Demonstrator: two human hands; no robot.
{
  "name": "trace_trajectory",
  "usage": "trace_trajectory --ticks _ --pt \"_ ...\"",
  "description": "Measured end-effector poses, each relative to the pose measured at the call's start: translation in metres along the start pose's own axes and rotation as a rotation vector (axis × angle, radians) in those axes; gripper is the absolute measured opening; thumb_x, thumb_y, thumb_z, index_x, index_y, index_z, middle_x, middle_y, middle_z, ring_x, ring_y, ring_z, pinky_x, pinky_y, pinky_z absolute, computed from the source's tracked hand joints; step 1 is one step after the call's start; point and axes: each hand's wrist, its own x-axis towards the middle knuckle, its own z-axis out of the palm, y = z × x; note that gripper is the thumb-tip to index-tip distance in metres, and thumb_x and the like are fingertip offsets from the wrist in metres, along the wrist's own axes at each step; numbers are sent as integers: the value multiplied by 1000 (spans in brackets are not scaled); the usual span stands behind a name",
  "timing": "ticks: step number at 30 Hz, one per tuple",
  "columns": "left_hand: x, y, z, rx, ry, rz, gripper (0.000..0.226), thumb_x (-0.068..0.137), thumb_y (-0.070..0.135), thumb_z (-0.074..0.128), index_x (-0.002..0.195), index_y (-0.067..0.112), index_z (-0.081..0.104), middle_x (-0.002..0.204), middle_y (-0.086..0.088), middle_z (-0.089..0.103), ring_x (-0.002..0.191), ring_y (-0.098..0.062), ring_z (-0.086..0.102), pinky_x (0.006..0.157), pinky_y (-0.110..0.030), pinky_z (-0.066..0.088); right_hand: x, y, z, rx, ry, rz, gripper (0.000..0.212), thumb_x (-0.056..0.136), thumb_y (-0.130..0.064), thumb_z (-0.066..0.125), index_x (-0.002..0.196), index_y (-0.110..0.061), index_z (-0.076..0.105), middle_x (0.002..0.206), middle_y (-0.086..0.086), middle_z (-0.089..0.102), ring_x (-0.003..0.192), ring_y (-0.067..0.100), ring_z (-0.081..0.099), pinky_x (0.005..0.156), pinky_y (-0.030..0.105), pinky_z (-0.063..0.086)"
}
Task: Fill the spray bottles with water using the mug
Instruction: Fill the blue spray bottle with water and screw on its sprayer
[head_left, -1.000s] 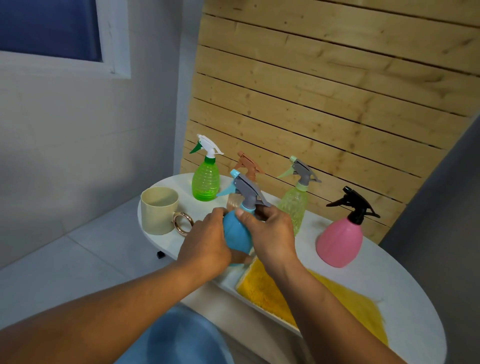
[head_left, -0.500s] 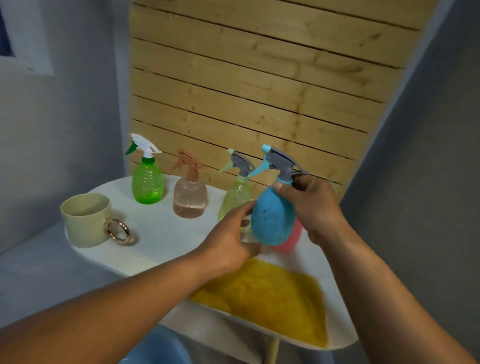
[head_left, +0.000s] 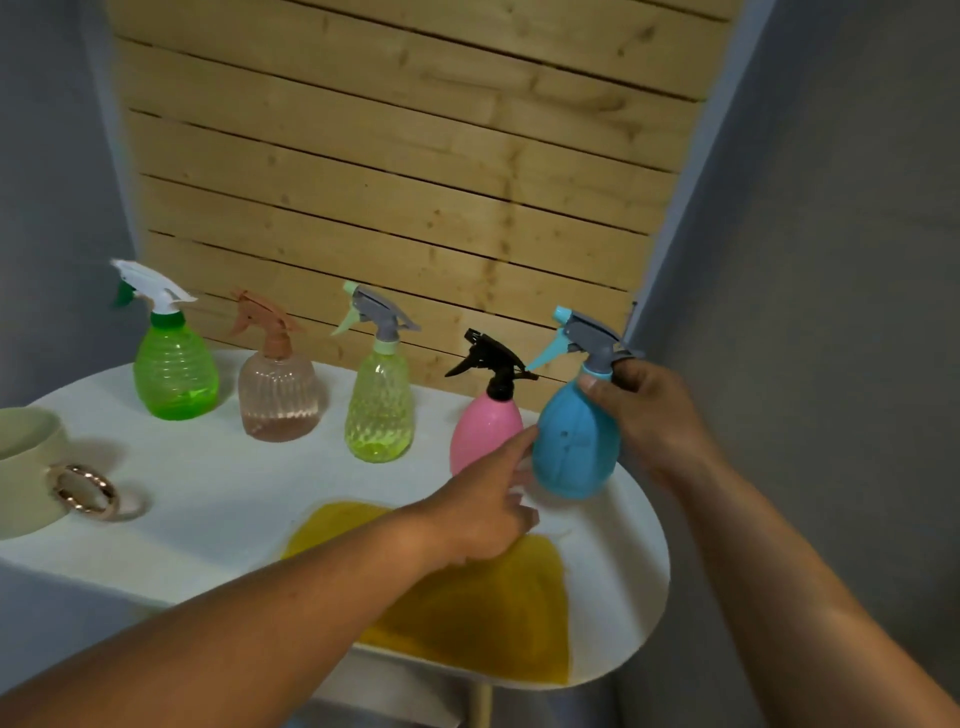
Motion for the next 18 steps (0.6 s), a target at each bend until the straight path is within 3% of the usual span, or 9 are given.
trace_trajectory --ticks 5,11,15,18 --pt "20 -6 20 24 -93 -51 98 100 2 64 165 46 6 170 12 28 157 -18 29 126 -43 31 4 22 -10 -32 7 33 13 95 -22 70 94 -9 73 88 7 74 78 22 68 71 36 54" --pt "36 -13 26 120 -148 -122 103 98 6 68 165 44 -1 173 9 21 158 -19 26 126 -45 33 10 46 -9 -39 28 79 12 95 -25 70 98 -14 72 89 -1 72 81 16 67 67 30 52" --pt "46 -23 29 171 -170 -148 105 98 10 70 164 48 -3 173 10 19 159 -19 24 125 -48 34 14 58 -6 -50 41 122 15 95 -29 70 103 -17 73 97 0 73 92 20 69 85 44 57" --pt "51 -29 31 210 -176 -158 106 97 14 71 162 52 -4 173 12 17 158 -20 25 124 -50 35 17 61 -7 -53 40 126 14 95 -30 70 101 -17 72 98 1 73 93 20 70 88 48 56"
